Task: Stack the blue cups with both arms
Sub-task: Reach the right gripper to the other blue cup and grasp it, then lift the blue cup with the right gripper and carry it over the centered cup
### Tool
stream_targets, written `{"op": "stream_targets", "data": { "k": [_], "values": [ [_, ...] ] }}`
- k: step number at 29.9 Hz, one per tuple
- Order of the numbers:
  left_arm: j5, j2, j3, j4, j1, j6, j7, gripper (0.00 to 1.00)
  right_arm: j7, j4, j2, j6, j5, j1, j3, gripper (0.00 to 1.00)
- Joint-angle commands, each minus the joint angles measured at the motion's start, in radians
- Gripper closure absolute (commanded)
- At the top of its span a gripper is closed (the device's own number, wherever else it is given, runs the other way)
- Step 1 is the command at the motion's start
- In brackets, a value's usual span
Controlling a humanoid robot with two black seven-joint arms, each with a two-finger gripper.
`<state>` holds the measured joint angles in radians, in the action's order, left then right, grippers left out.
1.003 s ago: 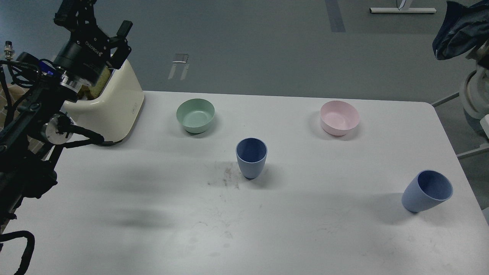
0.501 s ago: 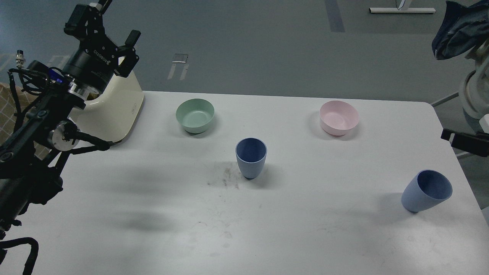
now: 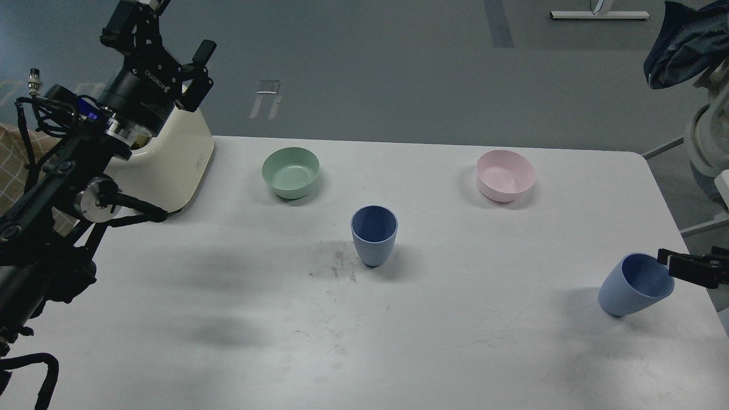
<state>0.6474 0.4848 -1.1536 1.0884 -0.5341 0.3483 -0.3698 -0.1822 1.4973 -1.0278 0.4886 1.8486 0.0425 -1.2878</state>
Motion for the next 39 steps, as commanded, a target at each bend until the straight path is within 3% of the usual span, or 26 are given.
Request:
{"op": "stream_targets", "data": {
  "k": [1,7,11,19,31,39],
  "values": [
    [0.000,0.000,0.000,-0.002,0.000,0.000,0.000,0.03,0.006,0.001,0.006,0.000,0.003,0.013,0.001,0.17],
    [0.000,0.000,-0.002,-0.010,0.000,0.000,0.000,0.03,0.020,0.001,0.017,0.000,0.004,0.011,0.001,0.27],
    [0.000,-0.008,0.000,-0.010,0.002,0.000,0.000,0.03,0.026,0.000,0.032,0.000,0.003,0.007,0.002,0.47],
    [0.002,-0.006,0.002,-0.013,-0.006,0.000,0.000,0.03,0.027,-0.006,0.052,0.000,0.004,-0.018,0.065,0.51],
    [0.002,-0.006,0.002,-0.013,-0.010,-0.002,0.006,0.03,0.044,-0.009,0.049,0.000,0.003,-0.032,0.079,0.98],
    [0.003,-0.006,0.002,-0.013,-0.010,-0.002,0.006,0.03,0.038,-0.005,0.057,0.000,-0.006,-0.038,0.059,1.00]
  ]
}}
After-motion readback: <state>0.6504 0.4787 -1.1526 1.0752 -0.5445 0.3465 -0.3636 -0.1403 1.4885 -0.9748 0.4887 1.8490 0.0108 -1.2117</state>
